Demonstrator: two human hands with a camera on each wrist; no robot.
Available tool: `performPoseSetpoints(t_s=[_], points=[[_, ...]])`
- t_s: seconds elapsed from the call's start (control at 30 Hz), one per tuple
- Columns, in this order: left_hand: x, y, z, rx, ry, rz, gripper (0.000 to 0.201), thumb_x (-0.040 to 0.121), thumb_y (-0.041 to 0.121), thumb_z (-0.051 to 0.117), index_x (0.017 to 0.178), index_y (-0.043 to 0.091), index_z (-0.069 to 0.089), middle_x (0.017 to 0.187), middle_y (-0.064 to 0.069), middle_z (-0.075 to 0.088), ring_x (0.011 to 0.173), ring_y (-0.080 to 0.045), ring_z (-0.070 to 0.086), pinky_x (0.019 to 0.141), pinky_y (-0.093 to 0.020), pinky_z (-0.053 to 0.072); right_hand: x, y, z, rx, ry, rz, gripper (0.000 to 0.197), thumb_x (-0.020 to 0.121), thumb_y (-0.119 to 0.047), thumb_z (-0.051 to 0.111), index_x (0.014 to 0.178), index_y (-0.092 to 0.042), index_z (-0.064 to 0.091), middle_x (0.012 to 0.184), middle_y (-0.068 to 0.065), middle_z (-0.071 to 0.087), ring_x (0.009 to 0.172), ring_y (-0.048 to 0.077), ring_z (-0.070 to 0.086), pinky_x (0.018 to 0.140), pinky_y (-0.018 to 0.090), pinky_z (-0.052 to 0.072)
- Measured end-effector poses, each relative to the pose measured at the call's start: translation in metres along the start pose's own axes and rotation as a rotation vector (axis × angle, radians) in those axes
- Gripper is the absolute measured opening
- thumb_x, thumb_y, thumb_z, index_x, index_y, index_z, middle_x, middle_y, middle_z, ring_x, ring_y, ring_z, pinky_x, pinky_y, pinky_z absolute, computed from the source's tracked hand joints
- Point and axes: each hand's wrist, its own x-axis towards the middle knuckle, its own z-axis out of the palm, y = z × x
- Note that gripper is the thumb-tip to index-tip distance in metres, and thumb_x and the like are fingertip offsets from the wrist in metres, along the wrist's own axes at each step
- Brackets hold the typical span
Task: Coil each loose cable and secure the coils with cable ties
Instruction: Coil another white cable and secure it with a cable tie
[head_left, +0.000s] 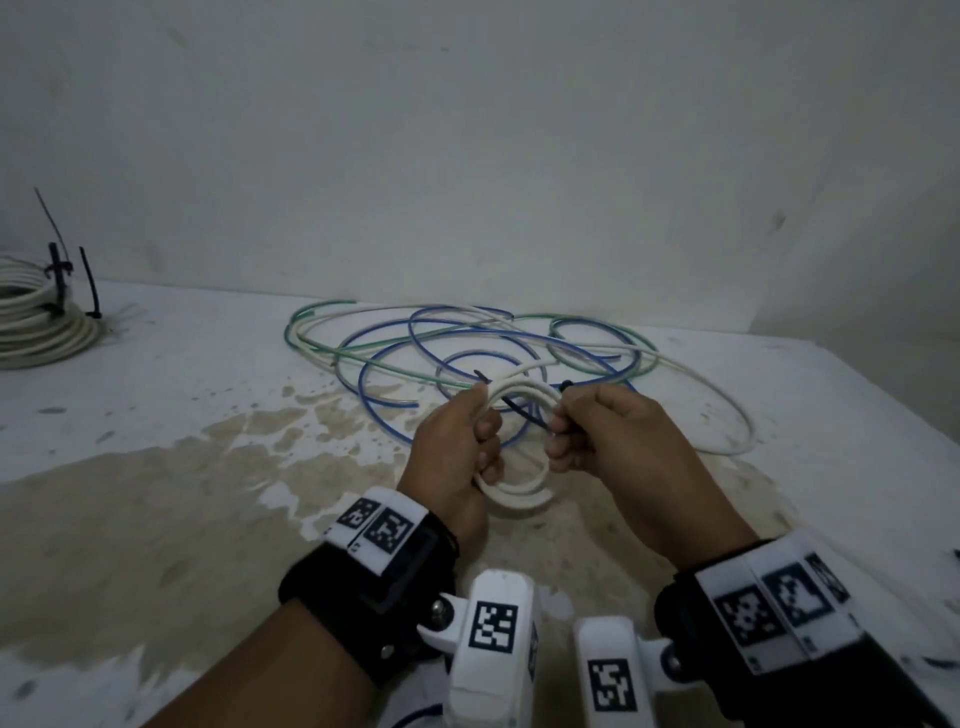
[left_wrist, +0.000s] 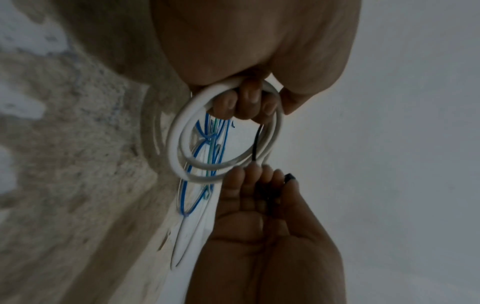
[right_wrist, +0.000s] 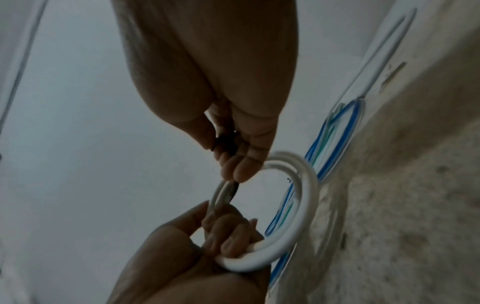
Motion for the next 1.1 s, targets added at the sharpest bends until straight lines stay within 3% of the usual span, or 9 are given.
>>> performPoseSetpoints(t_s=[0.1,0.23,0.37,0.53,0.63,0.73,0.83,0.93,1.1], points=[[-0.006,-0.003,0.005,0.071,-0.093,-0.039,0.026,0.098,0.022,0.042,0.076,0.014,0.051,0.050,0.005,0.032,0.035,-0.007,0.022,0.039,-0.021,0.019,0.000,0.001,0.002,0.166,-0.065,-0.001,0.025,0.097,-0.011,0.046,0.078,-0.007,0.061,0.072,0.008,0.060,0.061,0.016,0.060,0.058,0.027,0.053],[-0.010,-0.002,0.007,0.278,-0.074,0.073,0.025,0.099,0.019,0.041,0.100,0.013,0.065,0.052,0.004,0.034,0.037,-0.007,0.023,0.040,-0.020,0.018,-0.004,0.007,-0.003,0.081,-0.121,-0.053,0.021,0.094,-0.014,0.053,0.082,-0.016,0.070,0.083,0.007,0.069,0.069,0.016,0.065,0.061,0.027,0.053],[-0.009,0.002,0.006,0.475,0.009,0.179,0.025,0.098,0.017,0.045,0.100,0.008,0.068,0.057,-0.001,0.044,0.037,-0.008,0.031,0.039,-0.019,0.025,-0.008,0.007,-0.006,-0.077,-0.072,-0.186,0.014,0.088,-0.012,0.064,0.080,-0.021,0.071,0.071,0.000,0.070,0.065,0.013,0.064,0.058,0.028,0.053],[-0.011,0.006,0.006,0.719,0.037,0.319,0.020,0.097,0.026,0.049,0.103,0.022,0.067,0.077,-0.003,0.063,0.041,-0.003,0.040,0.050,-0.027,0.032,-0.012,0.005,-0.006,-0.081,-0.127,-0.209,0.014,0.083,-0.003,0.067,0.078,-0.016,0.066,0.065,0.001,0.068,0.066,0.019,0.066,0.068,0.036,0.057],[-0.012,0.007,0.006,0.774,0.011,0.390,0.016,0.096,0.024,0.051,0.107,0.027,0.063,0.081,-0.010,0.066,0.056,-0.015,0.054,0.054,-0.028,0.040,-0.012,0.004,-0.005,-0.012,-0.131,-0.189,0.014,0.083,0.000,0.066,0.080,-0.014,0.064,0.063,0.004,0.067,0.063,0.021,0.067,0.066,0.037,0.057],[-0.014,0.006,0.007,0.796,0.009,0.422,0.023,0.094,0.022,0.055,0.116,0.023,0.060,0.087,-0.014,0.069,0.081,-0.023,0.064,0.073,-0.031,0.048,-0.015,0.001,-0.004,0.042,-0.119,-0.189,0.012,0.084,-0.001,0.066,0.087,-0.012,0.062,0.066,0.008,0.068,0.061,0.022,0.067,0.062,0.035,0.057],[-0.015,0.005,0.008,0.799,0.009,0.428,0.017,0.092,0.020,0.057,0.107,0.024,0.065,0.090,-0.004,0.071,0.086,-0.016,0.066,0.079,-0.028,0.049,-0.015,-0.001,-0.005,0.042,-0.052,-0.218,0.016,0.086,-0.002,0.064,0.093,-0.015,0.060,0.065,0.005,0.068,0.054,0.017,0.065,0.052,0.028,0.053],[-0.014,0.003,0.008,0.820,-0.012,0.450,0.015,0.091,0.019,0.057,0.098,0.023,0.070,0.091,0.004,0.072,0.087,-0.014,0.067,0.083,-0.034,0.053,-0.013,-0.001,-0.007,-0.025,0.042,-0.290,0.018,0.086,-0.001,0.062,0.094,-0.017,0.063,0.063,-0.001,0.066,0.050,0.013,0.062,0.048,0.025,0.048],[-0.016,0.003,0.007,0.932,-0.042,0.542,0.015,0.092,0.024,0.058,0.093,0.022,0.073,0.075,0.007,0.071,0.074,-0.007,0.066,0.071,-0.022,0.048,-0.011,0.001,-0.009,-0.029,0.141,-0.355,0.019,0.088,-0.003,0.061,0.096,-0.020,0.066,0.052,-0.007,0.063,0.045,0.006,0.056,0.050,0.018,0.046]])
